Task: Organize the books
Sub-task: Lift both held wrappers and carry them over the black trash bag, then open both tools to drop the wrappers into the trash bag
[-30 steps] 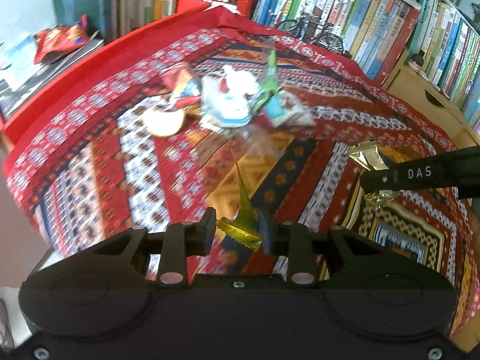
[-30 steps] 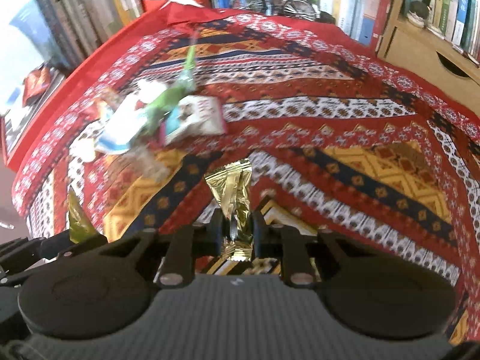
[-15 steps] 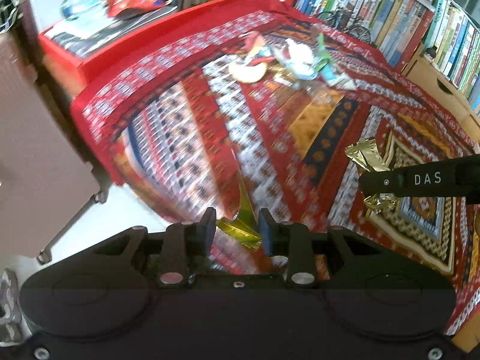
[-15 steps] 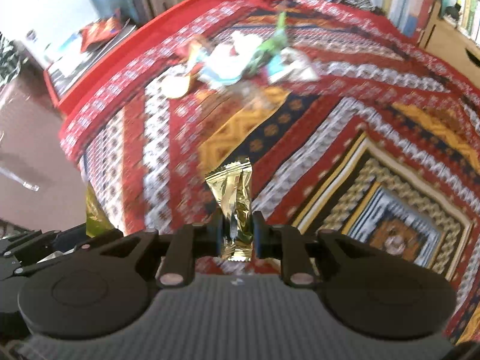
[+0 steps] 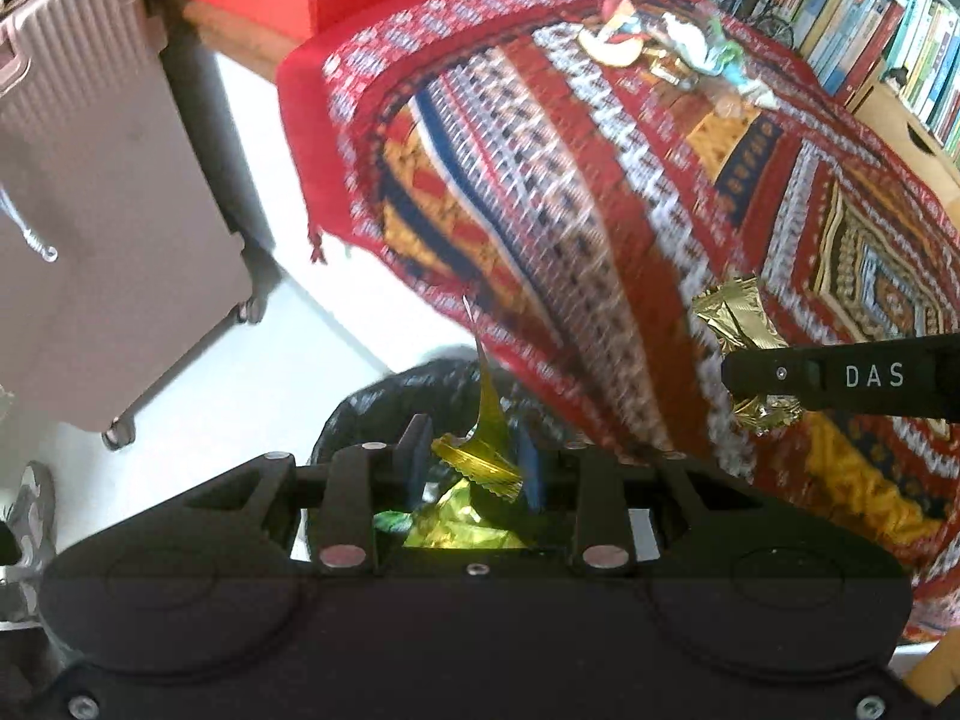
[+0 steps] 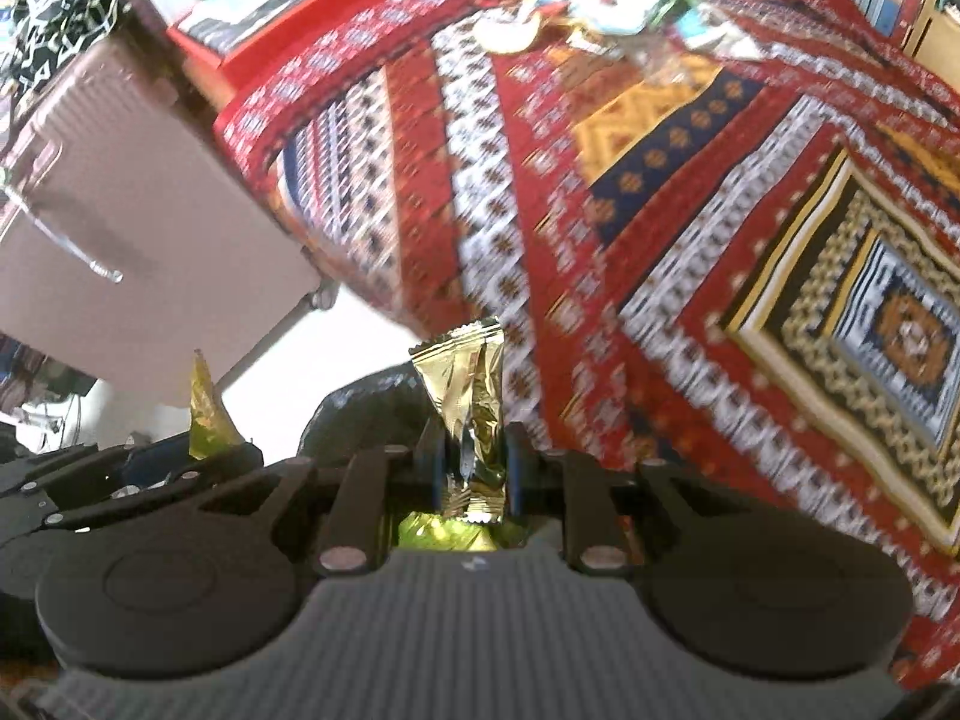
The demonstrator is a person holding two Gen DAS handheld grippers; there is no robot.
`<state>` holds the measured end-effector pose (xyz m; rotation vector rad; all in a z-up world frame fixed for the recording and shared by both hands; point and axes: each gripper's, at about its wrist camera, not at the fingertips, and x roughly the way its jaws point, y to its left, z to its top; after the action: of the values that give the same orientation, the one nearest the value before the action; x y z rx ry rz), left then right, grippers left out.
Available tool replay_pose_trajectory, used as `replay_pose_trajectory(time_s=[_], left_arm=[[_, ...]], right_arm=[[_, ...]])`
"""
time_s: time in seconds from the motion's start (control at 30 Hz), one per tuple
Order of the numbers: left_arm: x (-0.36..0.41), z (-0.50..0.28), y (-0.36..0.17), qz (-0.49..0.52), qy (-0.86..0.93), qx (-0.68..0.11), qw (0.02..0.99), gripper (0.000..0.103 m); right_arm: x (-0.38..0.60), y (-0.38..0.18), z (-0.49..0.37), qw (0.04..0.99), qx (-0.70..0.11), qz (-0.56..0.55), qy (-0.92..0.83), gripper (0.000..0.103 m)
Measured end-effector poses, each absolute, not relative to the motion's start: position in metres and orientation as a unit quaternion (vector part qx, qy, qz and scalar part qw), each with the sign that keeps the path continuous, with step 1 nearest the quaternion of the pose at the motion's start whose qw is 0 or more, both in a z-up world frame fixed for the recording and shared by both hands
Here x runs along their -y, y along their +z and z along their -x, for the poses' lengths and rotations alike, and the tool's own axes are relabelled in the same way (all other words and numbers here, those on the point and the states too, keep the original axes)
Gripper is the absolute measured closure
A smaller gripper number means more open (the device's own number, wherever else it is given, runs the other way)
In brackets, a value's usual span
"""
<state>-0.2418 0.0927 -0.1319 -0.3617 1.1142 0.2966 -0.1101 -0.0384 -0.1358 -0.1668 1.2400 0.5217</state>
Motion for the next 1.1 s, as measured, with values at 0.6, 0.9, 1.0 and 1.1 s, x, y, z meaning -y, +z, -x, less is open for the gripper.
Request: replay_pose_trajectory(time_s=[0.6,0.9,1.0,1.1], left_arm=[[-0.105,0.263,-0.177,0.154,0.104,-0.561,0.807,0.073],[-0.106,0.264,-0.183,0.156,0.09,-0.566,0.805,0.068],[-0.107,0.265,-0.186,0.161,0.083,-0.567,0.804,0.061],[-0.106,0.266,-0.189,0.159,0.083,-0.57,0.802,0.056]], right_arm=[[0.005,-0.178,0.147,0.761,-0.594,0.083,0.248,0.074],[0.004,-0.181,0.145,0.759,-0.597,0.084,0.245,0.052],[0.002,-0.184,0.145,0.759,-0.599,0.082,0.243,0.052],[0.001,-0.186,0.145,0.759,-0.599,0.079,0.241,0.048]])
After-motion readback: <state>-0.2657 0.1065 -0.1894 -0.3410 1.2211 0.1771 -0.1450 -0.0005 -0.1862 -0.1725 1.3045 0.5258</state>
